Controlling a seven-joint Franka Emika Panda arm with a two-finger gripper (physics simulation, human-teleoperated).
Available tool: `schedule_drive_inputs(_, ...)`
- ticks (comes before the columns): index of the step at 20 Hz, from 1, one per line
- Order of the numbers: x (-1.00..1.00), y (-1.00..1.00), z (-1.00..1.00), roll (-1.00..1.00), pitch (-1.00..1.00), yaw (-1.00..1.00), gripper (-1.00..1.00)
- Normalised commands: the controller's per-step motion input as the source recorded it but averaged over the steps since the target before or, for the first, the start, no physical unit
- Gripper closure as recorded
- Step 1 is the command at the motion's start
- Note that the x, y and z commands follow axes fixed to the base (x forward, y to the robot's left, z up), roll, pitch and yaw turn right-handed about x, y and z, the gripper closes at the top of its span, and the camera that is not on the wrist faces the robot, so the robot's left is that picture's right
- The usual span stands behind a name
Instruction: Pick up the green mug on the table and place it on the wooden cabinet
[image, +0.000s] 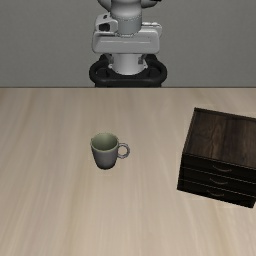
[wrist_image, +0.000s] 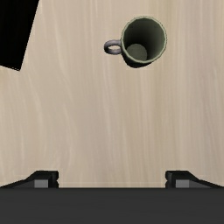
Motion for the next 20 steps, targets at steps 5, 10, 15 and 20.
schedule_drive_inputs(5, 0.00, -1.00, 0.00, 0.00, 0.00, 0.00, -1.00)
schedule_drive_inputs(10, 0.20, -0.80, 0.00, 0.00, 0.00, 0.00, -1.00)
schedule_drive_inputs(15, 1.00, 0.00, 0.00, 0.00, 0.00, 0.00, -1.00)
schedule_drive_inputs(20, 1.00, 0.00, 0.00, 0.00, 0.00, 0.00, -1.00)
